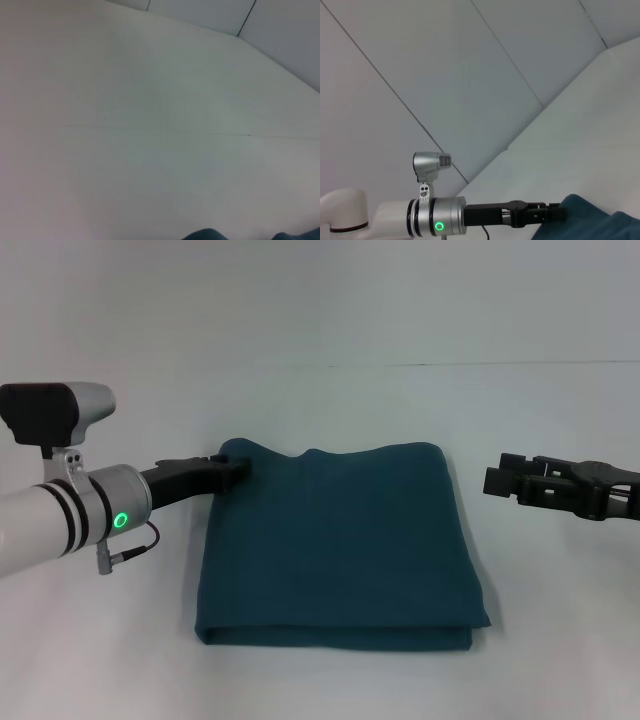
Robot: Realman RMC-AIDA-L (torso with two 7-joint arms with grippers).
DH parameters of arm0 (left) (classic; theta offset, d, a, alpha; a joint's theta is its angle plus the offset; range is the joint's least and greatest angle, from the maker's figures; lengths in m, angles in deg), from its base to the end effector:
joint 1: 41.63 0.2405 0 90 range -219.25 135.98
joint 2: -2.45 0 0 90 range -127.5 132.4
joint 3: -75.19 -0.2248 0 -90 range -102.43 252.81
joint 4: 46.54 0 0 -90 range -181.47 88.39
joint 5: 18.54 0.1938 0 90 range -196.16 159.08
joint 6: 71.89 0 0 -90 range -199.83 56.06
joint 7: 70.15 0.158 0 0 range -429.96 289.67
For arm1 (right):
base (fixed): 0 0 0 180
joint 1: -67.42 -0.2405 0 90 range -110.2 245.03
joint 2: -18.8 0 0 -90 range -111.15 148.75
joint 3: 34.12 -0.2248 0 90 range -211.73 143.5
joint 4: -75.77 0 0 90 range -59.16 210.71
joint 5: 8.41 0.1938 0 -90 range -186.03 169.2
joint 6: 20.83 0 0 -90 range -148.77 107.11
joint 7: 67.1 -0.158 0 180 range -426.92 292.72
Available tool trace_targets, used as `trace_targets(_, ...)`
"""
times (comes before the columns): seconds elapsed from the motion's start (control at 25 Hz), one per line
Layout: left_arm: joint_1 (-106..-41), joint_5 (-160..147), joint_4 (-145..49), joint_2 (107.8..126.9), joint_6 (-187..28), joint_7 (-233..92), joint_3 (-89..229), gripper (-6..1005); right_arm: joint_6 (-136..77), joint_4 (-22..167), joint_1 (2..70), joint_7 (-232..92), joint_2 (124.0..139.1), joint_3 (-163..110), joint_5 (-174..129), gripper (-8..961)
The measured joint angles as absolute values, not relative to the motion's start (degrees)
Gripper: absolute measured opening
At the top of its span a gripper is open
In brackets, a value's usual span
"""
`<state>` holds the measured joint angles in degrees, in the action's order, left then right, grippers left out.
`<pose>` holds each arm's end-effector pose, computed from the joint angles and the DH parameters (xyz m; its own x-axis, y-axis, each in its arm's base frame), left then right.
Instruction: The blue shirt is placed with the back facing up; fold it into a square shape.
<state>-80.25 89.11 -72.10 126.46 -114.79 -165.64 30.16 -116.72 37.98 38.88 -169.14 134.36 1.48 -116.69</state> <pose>-0.2448 0.3826 -0.0484 0.5291 0.6076 0.5924 0.8483 -0.3938 -0.3539 0.2245 0.3065 0.0428 0.4913 -0.6026 -0.6289 -0.7150 -0.6913 0.1039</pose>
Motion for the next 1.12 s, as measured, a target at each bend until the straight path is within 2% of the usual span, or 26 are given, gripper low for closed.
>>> trace_targets(0.04, -80.32, 89.12, -72.05, 126.46, -114.75, -165.63, 30.15, 609, -116.72, 37.98, 38.88, -169.14, 134.36, 1.48, -116.69, 897)
trace_targets(0.16, -80.44, 89.12, -71.96, 126.46, -114.49, -165.63, 30.15, 358, -116.66, 37.98, 38.87, -169.14, 134.36, 1.48, -116.69, 898)
trace_targets(0.36, -80.57, 89.12, -71.89, 126.46, -114.37, -165.65, 30.16, 152, -116.47, 37.98, 38.85, -169.07, 134.36, 1.48, -116.58, 898)
trace_targets(0.6, -81.22, 88.81, -71.60, 126.46, -114.71, -165.70, 30.19, 4, -116.46, 37.98, 38.85, -168.82, 134.37, 1.48, -116.47, 898)
trace_targets(1.12, -83.36, 87.40, -70.40, 126.60, -115.62, -166.62, 30.56, 32, -116.45, 37.98, 38.85, -168.54, 134.44, 1.39, -116.42, 897)
